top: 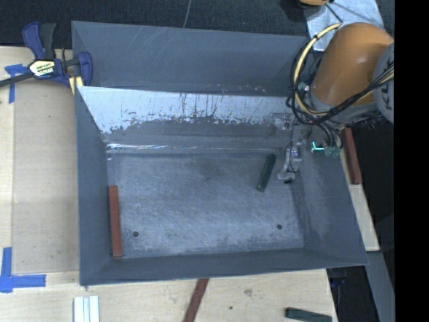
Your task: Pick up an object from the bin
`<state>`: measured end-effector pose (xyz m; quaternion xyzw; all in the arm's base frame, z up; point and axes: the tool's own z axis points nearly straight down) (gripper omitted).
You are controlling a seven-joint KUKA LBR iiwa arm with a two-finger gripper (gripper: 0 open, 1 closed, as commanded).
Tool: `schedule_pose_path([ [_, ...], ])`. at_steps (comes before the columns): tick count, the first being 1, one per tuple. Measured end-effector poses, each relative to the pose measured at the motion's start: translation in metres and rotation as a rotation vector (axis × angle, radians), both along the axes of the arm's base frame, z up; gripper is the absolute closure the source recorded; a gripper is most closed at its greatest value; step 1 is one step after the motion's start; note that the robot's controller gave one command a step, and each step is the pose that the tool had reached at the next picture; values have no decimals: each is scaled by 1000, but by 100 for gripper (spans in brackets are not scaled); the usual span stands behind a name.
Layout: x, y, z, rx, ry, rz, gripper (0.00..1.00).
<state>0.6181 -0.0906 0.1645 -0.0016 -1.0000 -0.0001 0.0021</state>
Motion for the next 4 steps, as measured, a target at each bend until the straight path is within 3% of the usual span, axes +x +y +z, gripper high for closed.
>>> schedule_pose_path([
  [1, 2, 0, 5, -1, -8, 2, 0],
  [2, 2, 1, -42, -2, -13, 83, 0],
  [3, -1, 7, -80, 0, -6, 289, 0],
  [4, -23, -4, -94, 1, -7, 569, 100],
])
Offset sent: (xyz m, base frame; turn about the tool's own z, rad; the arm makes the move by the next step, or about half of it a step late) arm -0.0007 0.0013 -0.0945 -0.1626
